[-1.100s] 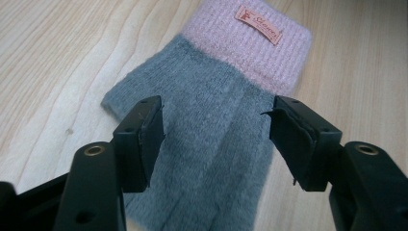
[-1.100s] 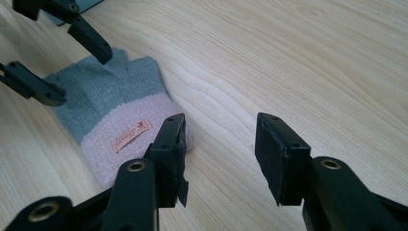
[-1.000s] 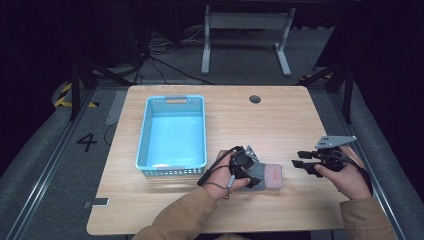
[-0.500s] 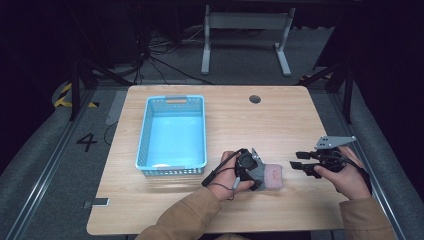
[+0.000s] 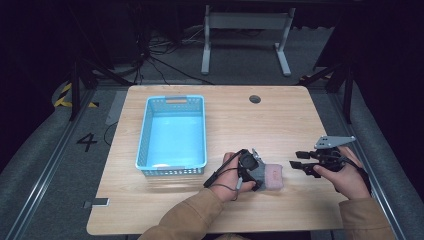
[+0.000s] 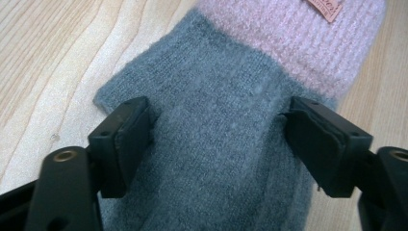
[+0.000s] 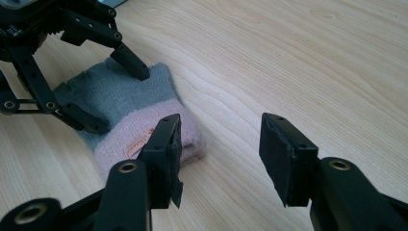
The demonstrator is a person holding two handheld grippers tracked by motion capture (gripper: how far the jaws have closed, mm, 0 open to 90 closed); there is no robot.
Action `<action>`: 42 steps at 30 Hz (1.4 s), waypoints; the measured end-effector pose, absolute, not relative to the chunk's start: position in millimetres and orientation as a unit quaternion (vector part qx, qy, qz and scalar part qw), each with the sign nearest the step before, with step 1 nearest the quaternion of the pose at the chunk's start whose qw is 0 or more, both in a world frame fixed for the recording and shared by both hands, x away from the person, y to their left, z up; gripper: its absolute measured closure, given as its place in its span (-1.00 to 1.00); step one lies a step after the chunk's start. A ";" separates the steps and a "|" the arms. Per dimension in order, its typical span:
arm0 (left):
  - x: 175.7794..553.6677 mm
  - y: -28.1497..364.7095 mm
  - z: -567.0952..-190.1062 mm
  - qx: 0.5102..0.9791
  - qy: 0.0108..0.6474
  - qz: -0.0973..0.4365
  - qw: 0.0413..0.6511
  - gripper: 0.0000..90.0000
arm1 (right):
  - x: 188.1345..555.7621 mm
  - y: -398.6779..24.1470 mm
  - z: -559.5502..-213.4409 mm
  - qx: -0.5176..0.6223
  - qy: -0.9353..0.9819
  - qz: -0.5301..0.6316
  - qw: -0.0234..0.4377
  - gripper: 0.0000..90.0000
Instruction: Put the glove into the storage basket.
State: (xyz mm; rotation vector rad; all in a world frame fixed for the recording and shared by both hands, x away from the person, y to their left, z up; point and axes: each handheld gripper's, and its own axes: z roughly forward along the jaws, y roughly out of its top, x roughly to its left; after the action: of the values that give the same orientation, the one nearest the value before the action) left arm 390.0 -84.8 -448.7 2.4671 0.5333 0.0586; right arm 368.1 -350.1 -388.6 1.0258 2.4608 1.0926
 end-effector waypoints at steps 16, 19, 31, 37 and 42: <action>376.1 -88.3 -444.1 0.933 0.199 0.005 0.298 0.47 | 370.6 -352.6 -391.2 0.371 0.838 0.378 0.131 0.10; 376.1 -87.9 -444.0 0.933 0.197 0.005 0.302 0.51 | 371.5 -354.1 -392.1 0.372 0.838 0.378 0.132 0.10; 373.0 -70.7 -422.5 0.926 0.200 -0.001 0.322 0.55 | 382.3 -353.6 -389.8 0.375 0.832 0.386 0.132 0.11; 375.2 -54.1 -411.1 0.920 0.216 0.003 0.328 0.54 | 391.9 -346.3 -392.3 0.379 0.838 0.370 0.137 0.11; 377.9 -32.5 -390.6 0.914 0.224 0.017 0.337 0.54 | 397.9 -340.0 -392.6 0.372 0.841 0.371 0.133 0.11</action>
State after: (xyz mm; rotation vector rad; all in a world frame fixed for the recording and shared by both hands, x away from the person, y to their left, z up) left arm 377.9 -32.5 -390.6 2.3827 0.5843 0.0454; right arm 397.9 -340.0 -392.6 1.0778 2.4377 1.0762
